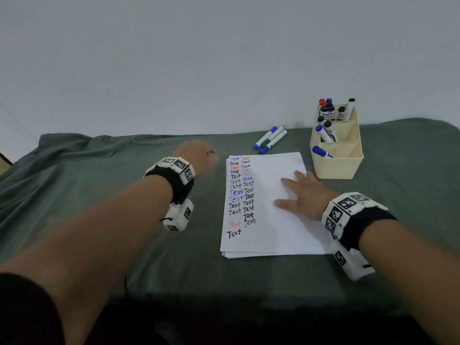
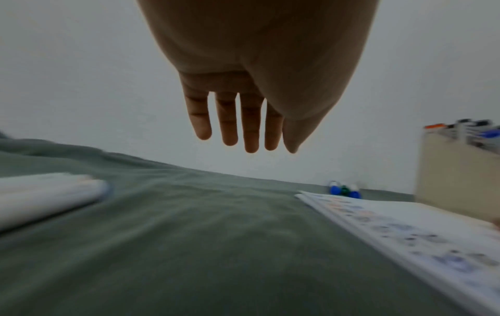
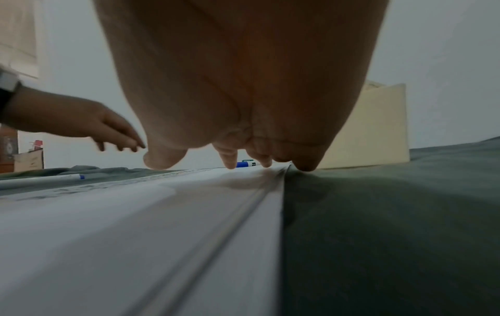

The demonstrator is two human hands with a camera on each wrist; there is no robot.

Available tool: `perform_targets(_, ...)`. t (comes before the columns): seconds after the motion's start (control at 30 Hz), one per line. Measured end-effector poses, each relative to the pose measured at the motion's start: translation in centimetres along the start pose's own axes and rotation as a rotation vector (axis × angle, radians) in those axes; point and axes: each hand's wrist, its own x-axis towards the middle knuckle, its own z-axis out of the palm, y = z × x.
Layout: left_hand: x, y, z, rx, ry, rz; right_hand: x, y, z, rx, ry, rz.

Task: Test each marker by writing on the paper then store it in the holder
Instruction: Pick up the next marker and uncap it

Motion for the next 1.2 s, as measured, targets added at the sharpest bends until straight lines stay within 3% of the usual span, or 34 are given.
perform_targets(0.17,5.1,6.5,1.6,0.084,-0.124,0.134,0.9,0.9,0.8,-0.047,0.022,0.006)
perform_targets(0.23,6.6,7.8,2.2,0.126,-0.11,0.15,1.2,1.1,1.0,-0.031,0.027,0.002)
perform_targets(0.5,12.0,9.8,4.0,0.175,-0.209,0.094,1.2,1.2,1.3,0.043,0.03,-0.007)
perform_targets(0.83,12.7,11.3,4.6,0.25,-0.235,0.043,0.9,1.0,0.7,0.055,0.023,-0.016)
perform_targets(1.07,9.3,7.1,2.3,0.003,-0.022,-0.085,0.5,0.6,0.0,0.051,0.055,-0.028)
perform_targets(1.2,4.5,6.0,0.5,-0.198,0.305,0.109,-0.2,0.3,-0.7,0.08,0.219,-0.109)
